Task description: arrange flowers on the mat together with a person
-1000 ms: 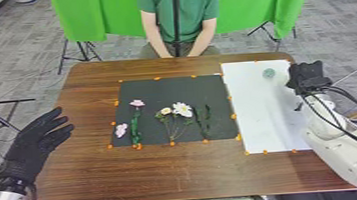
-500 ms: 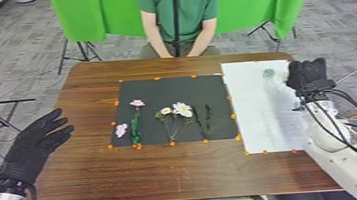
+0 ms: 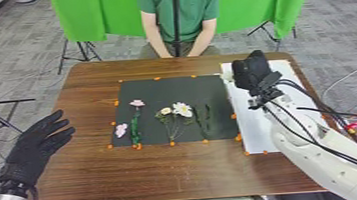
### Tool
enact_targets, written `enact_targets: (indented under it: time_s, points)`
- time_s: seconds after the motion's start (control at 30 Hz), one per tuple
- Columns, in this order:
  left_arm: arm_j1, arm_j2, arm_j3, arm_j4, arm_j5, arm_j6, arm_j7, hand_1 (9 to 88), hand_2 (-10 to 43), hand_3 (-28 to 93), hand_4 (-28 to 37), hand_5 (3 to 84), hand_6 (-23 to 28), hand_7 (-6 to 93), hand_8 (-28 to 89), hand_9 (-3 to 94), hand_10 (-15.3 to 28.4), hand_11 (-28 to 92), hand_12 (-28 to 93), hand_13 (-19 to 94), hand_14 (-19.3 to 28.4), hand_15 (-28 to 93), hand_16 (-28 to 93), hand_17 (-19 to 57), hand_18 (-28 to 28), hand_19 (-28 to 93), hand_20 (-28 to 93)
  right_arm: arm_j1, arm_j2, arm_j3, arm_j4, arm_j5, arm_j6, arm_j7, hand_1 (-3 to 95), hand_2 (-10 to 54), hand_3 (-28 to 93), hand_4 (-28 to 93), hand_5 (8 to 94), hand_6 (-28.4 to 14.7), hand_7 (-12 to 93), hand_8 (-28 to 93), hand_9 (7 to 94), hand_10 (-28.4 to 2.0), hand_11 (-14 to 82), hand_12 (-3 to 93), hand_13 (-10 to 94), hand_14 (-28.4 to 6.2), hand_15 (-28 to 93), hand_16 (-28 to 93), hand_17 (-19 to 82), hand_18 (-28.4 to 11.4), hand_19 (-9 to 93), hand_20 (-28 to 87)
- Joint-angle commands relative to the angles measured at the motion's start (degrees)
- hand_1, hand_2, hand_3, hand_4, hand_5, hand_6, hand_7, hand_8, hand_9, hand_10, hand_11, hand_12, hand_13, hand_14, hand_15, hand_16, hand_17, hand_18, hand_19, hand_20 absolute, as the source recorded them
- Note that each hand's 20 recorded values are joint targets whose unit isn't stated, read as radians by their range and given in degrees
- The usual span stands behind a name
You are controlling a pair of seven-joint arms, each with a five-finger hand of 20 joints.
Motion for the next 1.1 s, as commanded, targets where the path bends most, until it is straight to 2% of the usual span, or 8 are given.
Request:
enact_targets:
  time_s: [0.03, 0.23, 0.67, 0.83, 0.87, 1.1]
  points:
    - [0.61, -0.71, 0.26, -0.17, 0.03, 0.3, -0.89, 30.5, -1.8, 69, -22.7, 34.1, 5.3, 19.0, -9, 29.8, 12.7, 22, 19, 26, 15.8, 37, 0, -5.4, 22.1, 49, 8, 6.26, -5.18, -6.21, 0.31, -0.72, -0.45, -5.3, 48.2, -7.2, 79, -28, 64.7, 3.0, 53, 5, 77.1, -5.9, 30.6, 53.5, 66, -5.2, 58, 37, 25, -13.5, 51, 34]
    - [0.4, -0.66, 0.45, -0.03, -0.04, 0.3, -0.9, 30.4, -1.7, 69, -22.7, 34.0, 5.2, 19.2, -9, 29.8, 12.6, 22, 19, 26, 15.8, 37, 0, -5.4, 22.1, 49, 8, 9.18, -6.08, -10.23, 3.2, -0.17, -2.59, -8.26, 48.2, -6.8, 78, -28, 64.3, 3.2, 54, 5, 76.8, -5.9, 30.4, 53.6, 66, -5.1, 58, 37, 25, -13.4, 51, 34]
    - [0.42, -0.72, 0.53, 0.03, 0.03, 0.32, -0.37, 30.5, -1.7, 69, -22.6, 34.1, 5.2, 19.1, -9, 29.9, 12.5, 22, 19, 26, 15.8, 37, 0, -5.5, 22.1, 49, 8, 11.5, -5.47, -13.57, 6.64, -2.63, -5.11, -8.54, 48.3, -6.6, 78, -28, 63.4, 3.5, 55, 4, 75.9, -5.9, 30.3, 53.7, 65, -4.9, 57, 38, 25, -13.4, 50, 34]
    - [0.3, -0.58, 0.53, 0.02, -0.02, 0.5, -0.14, 30.4, -1.8, 69, -22.6, 34.0, 5.2, 19.2, -9, 29.9, 12.6, 22, 18, 26, 15.8, 37, 0, -5.4, 22.1, 49, 8, 12.67, -4.71, -14.83, 7.59, -3.05, -5.83, -8.86, 48.3, -6.5, 78, -28, 62.9, 3.7, 55, 4, 75.6, -5.9, 30.1, 53.6, 65, -4.9, 57, 38, 25, -13.4, 50, 34]
    - [0.41, -0.24, 0.65, 0.05, -0.2, 0.75, 0.13, 30.4, -1.8, 69, -22.6, 34.0, 5.2, 19.2, -9, 29.8, 12.6, 22, 18, 26, 15.8, 37, 0, -5.5, 22.1, 49, 8, 12.77, -4.72, -14.85, 7.87, -3.12, -5.82, -9.0, 48.3, -6.5, 78, -28, 62.9, 3.7, 55, 4, 75.6, -5.9, 30.0, 53.5, 65, -4.8, 57, 38, 25, -13.4, 50, 34]
    - [0.31, -0.41, 0.66, 0.09, -0.11, 0.6, 0.13, 30.4, -1.7, 69, -22.7, 34.0, 5.2, 19.1, -9, 29.8, 12.6, 22, 19, 26, 15.8, 37, 0, -5.5, 22.2, 49, 8, 12.88, -4.22, -14.77, 8.7, -3.89, -6.66, -7.84, 48.2, -6.4, 78, -28, 62.7, 3.8, 55, 3, 75.3, -5.7, 29.9, 53.5, 65, -4.8, 57, 38, 25, -13.4, 50, 34]
